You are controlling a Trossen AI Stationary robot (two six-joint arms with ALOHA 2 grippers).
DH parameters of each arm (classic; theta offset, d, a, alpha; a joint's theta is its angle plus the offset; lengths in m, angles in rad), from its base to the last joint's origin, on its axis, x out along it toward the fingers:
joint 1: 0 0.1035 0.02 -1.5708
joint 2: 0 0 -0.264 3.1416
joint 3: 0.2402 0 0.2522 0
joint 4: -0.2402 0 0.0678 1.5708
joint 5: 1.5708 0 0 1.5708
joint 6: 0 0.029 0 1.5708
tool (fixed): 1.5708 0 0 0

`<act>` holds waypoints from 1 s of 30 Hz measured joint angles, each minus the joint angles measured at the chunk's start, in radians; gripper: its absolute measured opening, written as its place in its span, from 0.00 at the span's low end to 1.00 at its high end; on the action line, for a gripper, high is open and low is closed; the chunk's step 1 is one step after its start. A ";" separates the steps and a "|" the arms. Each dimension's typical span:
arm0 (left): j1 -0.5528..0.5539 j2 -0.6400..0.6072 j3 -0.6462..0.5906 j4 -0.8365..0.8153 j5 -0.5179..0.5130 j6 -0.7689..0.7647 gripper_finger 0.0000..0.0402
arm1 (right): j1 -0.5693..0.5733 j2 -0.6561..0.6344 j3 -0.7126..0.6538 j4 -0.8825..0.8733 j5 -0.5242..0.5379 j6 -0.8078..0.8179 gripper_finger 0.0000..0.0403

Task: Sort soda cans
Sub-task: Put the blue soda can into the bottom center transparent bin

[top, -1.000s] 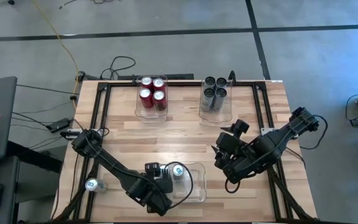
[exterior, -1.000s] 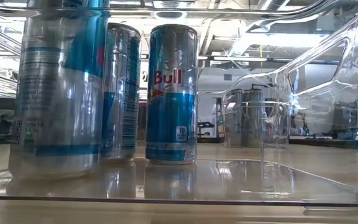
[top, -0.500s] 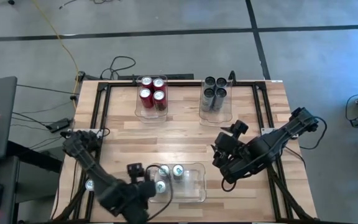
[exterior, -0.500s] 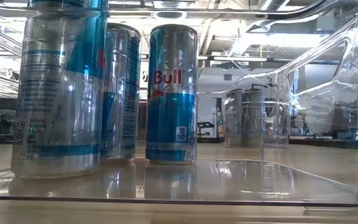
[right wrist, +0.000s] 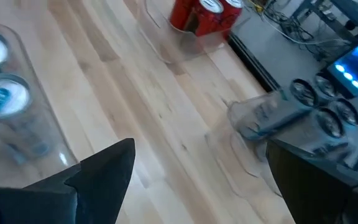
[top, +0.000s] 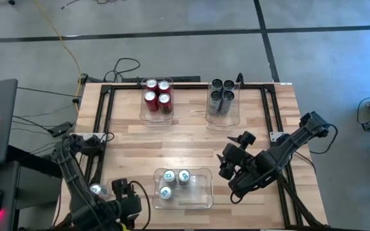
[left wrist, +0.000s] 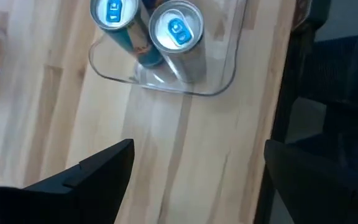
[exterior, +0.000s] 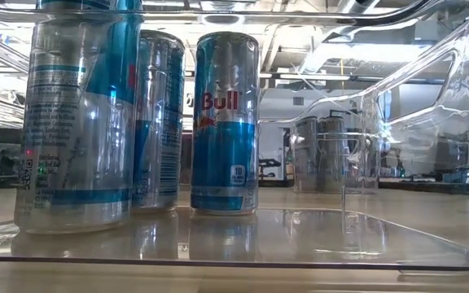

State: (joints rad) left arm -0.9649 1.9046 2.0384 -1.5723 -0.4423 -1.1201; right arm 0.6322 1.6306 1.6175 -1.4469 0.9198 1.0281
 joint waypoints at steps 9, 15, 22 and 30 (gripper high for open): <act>0.038 -0.073 0.000 0.001 -0.145 0.169 0.88 | -0.032 0.000 -0.017 0.097 0.000 -0.086 0.95; 0.141 -0.074 -0.036 0.001 -0.158 0.305 0.87 | -0.072 0.000 -0.012 0.160 -0.120 -0.116 0.94; 0.291 -0.120 -0.202 0.030 -0.140 0.490 0.84 | -0.042 -0.002 -0.011 0.421 -0.211 -0.376 0.94; 0.333 -0.454 -0.495 0.247 -0.209 0.525 0.84 | 0.004 -0.106 -0.011 0.391 -0.138 -0.423 0.94</act>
State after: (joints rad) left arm -0.6316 1.4509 1.5433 -1.3253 -0.6513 -0.5954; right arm 0.6367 1.5247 1.6070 -1.0560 0.7819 0.6055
